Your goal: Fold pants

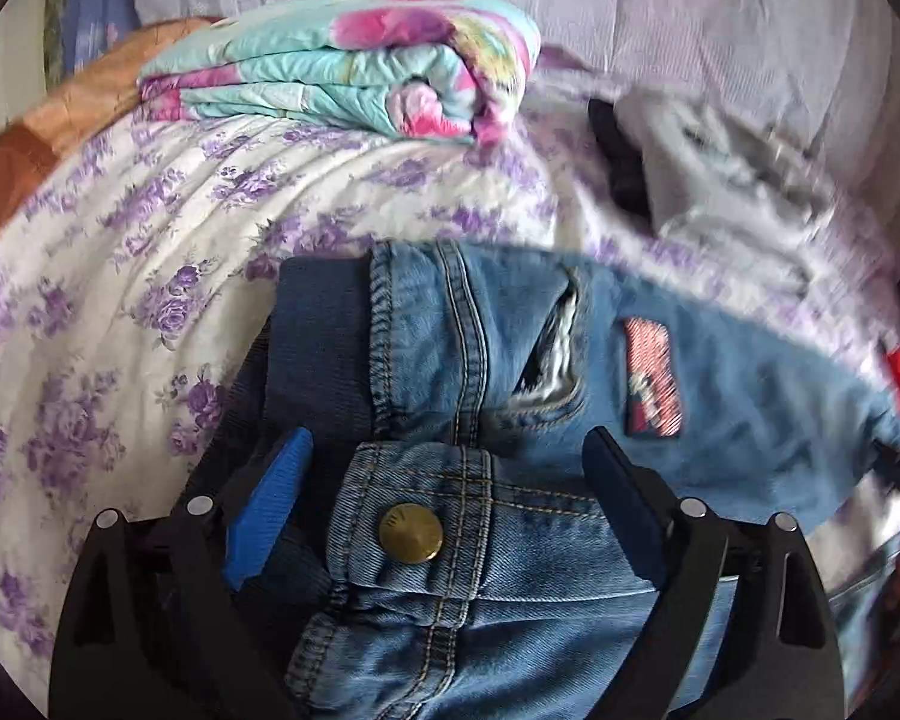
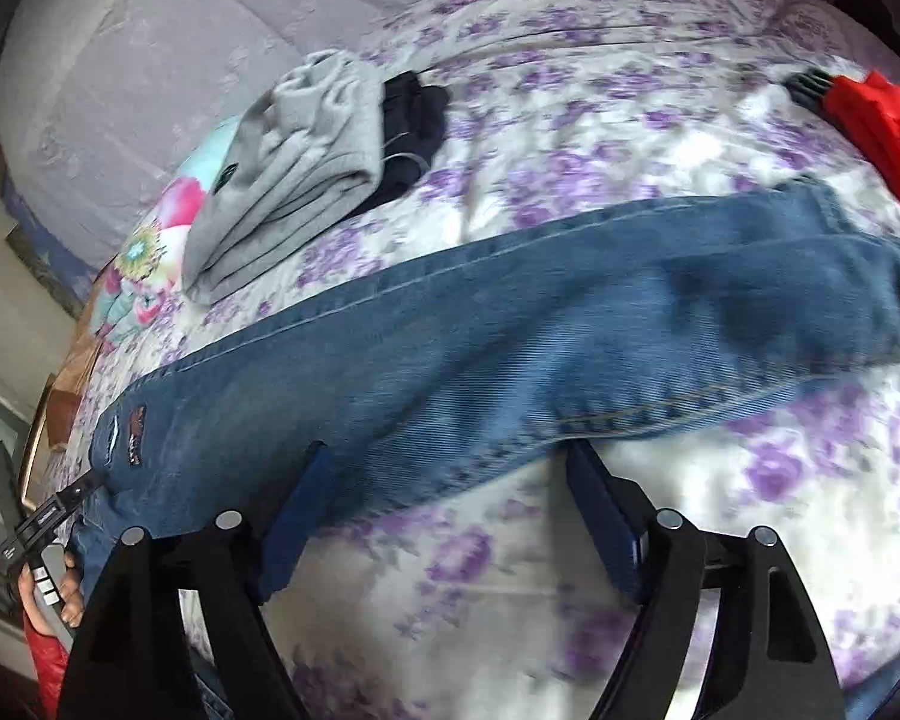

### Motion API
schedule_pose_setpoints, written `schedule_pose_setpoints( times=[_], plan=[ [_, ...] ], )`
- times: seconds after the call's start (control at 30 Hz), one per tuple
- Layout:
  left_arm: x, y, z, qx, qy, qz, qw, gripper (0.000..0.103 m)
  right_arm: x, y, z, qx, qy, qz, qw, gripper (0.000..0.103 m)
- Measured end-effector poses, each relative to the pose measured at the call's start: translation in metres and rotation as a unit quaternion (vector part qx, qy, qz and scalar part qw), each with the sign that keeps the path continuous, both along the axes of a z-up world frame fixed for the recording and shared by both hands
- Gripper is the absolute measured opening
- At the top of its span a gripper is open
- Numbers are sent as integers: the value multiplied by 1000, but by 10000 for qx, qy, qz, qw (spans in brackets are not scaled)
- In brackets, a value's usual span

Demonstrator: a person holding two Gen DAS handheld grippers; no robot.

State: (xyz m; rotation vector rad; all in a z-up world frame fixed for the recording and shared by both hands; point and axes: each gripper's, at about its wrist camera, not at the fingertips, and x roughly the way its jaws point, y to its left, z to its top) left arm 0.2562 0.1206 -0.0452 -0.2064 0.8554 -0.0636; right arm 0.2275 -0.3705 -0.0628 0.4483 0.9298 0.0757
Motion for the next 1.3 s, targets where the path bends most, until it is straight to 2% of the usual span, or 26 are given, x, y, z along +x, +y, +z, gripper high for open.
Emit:
schedule_pose_setpoints(
  times=[0.1,0.17,0.23,0.3,0.37,0.4,0.43,0.47,0.57,0.73,0.87,0.93,0.97,1.0,1.07,1.1,1.13,1.23,1.3],
  plan=[
    [-14,20,17,-589,-487,118,9970,89,-26,-38,15,32,-223,-378,9990,80],
    [-19,37,25,-1027,-862,263,9906,95,-32,-70,12,220,-128,-737,9970,80],
    [-15,51,20,-1474,-898,391,9842,97,-31,-94,-4,703,53,-1033,9922,79],
    [-8,62,1,-1939,-596,577,9775,97,-30,-108,-16,1217,-37,-1213,9851,75],
    [-3,73,-13,-2411,-323,679,9676,97,-31,-109,-16,1224,-240,-1351,9829,57],
    [-2,77,-14,-2582,-370,681,9630,97,-28,-109,-17,1253,-303,-1376,9821,30],
    [-3,80,-14,-2685,-423,682,9599,97,-25,-109,-20,1314,-305,-1427,9805,21],
    [-3,81,-14,-2741,-436,691,9582,97,-24,-112,-22,1363,-339,-1508,9785,20],
    [-4,76,-14,-2651,-454,688,9607,97,-32,-110,-12,1348,-603,-1544,9769,6],
    [-4,74,-12,-2461,-464,677,9658,97,-62,-114,25,1408,-947,-1365,9760,4],
    [-6,75,-13,-2497,-535,685,9644,97,-85,-119,16,1404,-505,-1226,9812,5],
    [-6,74,-13,-2443,-517,668,9660,98,-88,-126,-8,1240,140,-1181,9851,14],
    [-5,72,-12,-2387,-511,662,9675,98,-96,-133,-16,1256,203,-1364,9824,13],
    [-6,71,-12,-2343,-512,657,9686,98,-103,-137,-17,1336,114,-1433,9805,16],
    [-6,67,-11,-2213,-513,648,9717,98,-115,-136,-2,1111,-30,-1526,9820,23],
    [-6,66,-11,-2170,-510,649,9727,98,-119,-134,8,984,-172,-1543,9830,34],
    [-6,66,-11,-2145,-507,648,9732,98,-121,-132,20,831,-337,-1545,9839,38],
    [-6,66,-11,-2175,-509,648,9726,98,-112,-135,39,646,-458,-1561,9846,39],
    [-6,66,-12,-2223,-512,644,9715,98,-101,-140,31,744,-200,-1601,9841,42]
  ],
)
